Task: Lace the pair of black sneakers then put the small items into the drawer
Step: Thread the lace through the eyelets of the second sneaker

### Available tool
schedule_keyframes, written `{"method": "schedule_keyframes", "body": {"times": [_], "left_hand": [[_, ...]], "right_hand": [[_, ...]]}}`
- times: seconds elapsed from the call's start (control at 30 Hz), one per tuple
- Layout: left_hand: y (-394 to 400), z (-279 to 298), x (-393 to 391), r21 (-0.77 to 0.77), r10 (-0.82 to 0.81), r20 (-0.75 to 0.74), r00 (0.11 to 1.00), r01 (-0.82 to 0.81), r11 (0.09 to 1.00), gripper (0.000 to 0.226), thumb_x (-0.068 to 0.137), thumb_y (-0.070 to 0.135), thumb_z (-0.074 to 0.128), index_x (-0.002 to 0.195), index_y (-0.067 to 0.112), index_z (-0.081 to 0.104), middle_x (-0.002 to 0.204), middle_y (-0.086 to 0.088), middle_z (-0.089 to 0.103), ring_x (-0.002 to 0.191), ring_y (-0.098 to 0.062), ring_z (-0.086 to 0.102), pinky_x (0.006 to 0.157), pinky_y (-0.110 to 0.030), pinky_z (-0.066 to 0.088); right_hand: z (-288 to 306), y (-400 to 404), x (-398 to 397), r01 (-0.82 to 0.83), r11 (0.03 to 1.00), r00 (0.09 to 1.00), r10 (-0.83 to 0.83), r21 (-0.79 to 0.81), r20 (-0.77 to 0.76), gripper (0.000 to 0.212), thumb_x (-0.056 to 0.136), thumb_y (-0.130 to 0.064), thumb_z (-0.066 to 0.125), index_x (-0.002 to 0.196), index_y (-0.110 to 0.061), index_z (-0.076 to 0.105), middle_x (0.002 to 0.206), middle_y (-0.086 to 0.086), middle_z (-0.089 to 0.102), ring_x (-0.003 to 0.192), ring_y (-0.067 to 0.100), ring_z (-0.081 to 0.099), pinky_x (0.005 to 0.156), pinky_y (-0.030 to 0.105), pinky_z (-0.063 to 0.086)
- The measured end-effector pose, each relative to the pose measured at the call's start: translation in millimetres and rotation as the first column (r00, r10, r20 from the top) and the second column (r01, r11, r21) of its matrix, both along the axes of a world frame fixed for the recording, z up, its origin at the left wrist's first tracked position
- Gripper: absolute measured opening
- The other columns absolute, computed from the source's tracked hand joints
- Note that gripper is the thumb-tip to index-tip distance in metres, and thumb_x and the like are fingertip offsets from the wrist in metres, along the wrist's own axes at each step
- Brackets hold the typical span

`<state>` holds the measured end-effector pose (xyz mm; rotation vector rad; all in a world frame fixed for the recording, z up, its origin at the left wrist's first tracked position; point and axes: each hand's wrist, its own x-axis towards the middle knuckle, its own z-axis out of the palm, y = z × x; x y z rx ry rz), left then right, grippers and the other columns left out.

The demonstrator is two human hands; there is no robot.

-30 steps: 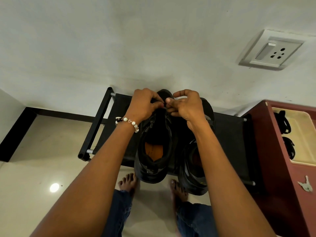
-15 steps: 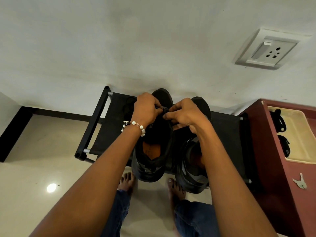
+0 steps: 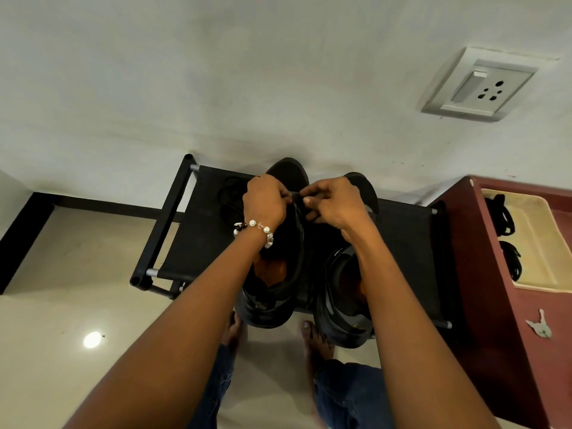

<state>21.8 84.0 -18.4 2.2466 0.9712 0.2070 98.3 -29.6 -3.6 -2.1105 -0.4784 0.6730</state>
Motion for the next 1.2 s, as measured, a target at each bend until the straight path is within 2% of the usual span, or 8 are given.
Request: {"method": "schedule_keyframes", "body": {"times": [0.1,0.27,0.47,0.6,0.73,0.83,1.07,1.2], "left_hand": [[-1,0,0,-0.042,0.038,0.006,0.999,-0.037,0.998,0.010,0.088,0.014,0.069,0.094,0.011,0.076,0.097,-0.006,0.072,0.092,-0.018,0.065,0.070,-0.022,0.042],[0,-2,1,-0.132,0.112,0.015,0.994,-0.109,0.985,0.012,0.086,0.015,0.071,0.097,0.014,0.077,0.099,-0.006,0.072,0.094,-0.019,0.065,0.077,-0.023,0.048],[-7,-3,0,-0.129,0.159,0.046,0.986,-0.152,0.980,0.014,0.091,0.013,0.065,0.099,0.011,0.076,0.100,-0.008,0.072,0.097,-0.023,0.065,0.076,-0.023,0.046],[4,-5,-2,-0.235,0.154,0.067,0.986,-0.134,0.963,0.010,0.084,0.013,0.073,0.094,0.013,0.077,0.095,-0.005,0.074,0.094,-0.017,0.066,0.082,-0.024,0.050],[14,-5,-2,-0.351,0.132,0.046,0.990,-0.108,0.930,0.013,0.080,0.016,0.077,0.093,0.016,0.078,0.089,0.002,0.072,0.088,-0.009,0.064,0.076,-0.016,0.044],[15,-5,-1,-0.383,0.125,0.040,0.991,-0.101,0.918,0.015,0.081,0.019,0.077,0.096,0.017,0.077,0.091,0.001,0.072,0.089,-0.008,0.062,0.077,-0.018,0.045],[9,-10,8,-0.380,0.136,-0.015,0.991,-0.132,0.916,0.015,0.087,0.020,0.071,0.099,0.012,0.076,0.101,-0.008,0.071,0.092,-0.014,0.061,0.077,-0.023,0.046],[8,-11,9,-0.408,0.149,-0.023,0.989,-0.145,0.902,0.018,0.088,0.019,0.070,0.103,0.009,0.075,0.105,-0.010,0.071,0.099,-0.018,0.062,0.079,-0.023,0.046]], "right_hand": [[-3,2,-1,0.017,1.000,0.999,-0.017,0.011,0.028,0.008,0.086,-0.007,0.072,0.088,-0.015,0.072,0.074,0.006,0.072,0.062,0.015,0.070,0.071,0.032,0.061],[-7,5,-3,0.034,0.999,0.995,-0.037,0.032,0.091,0.005,0.083,-0.009,0.076,0.087,-0.010,0.073,0.072,0.008,0.072,0.057,0.017,0.069,0.067,0.032,0.062],[-8,4,-3,0.044,0.997,0.996,-0.049,0.066,0.070,0.005,0.082,-0.008,0.076,0.087,-0.009,0.073,0.075,0.010,0.072,0.057,0.018,0.069,0.065,0.033,0.062],[-10,4,-4,0.013,0.998,0.991,-0.022,0.067,0.135,0.010,0.083,-0.008,0.075,0.092,-0.009,0.074,0.071,0.006,0.071,0.056,0.018,0.069,0.062,0.029,0.061],[-10,8,-3,-0.016,0.999,0.984,0.006,0.051,0.177,0.010,0.084,-0.010,0.075,0.093,-0.011,0.075,0.069,0.003,0.070,0.053,0.017,0.068,0.060,0.028,0.060],[-9,9,-2,-0.033,0.999,0.977,0.024,0.039,0.213,0.005,0.085,-0.012,0.074,0.090,-0.013,0.074,0.069,0.003,0.069,0.053,0.018,0.068,0.060,0.028,0.060],[-17,5,-4,0.051,0.993,0.986,-0.067,0.108,0.154,0.005,0.082,-0.007,0.076,0.086,-0.009,0.075,0.063,0.002,0.068,0.054,0.023,0.067,0.064,0.037,0.061],[-18,3,-3,0.053,0.991,0.990,-0.068,0.119,0.126,0.008,0.082,-0.003,0.075,0.089,-0.007,0.076,0.066,0.005,0.069,0.054,0.020,0.067,0.066,0.035,0.061]]}}
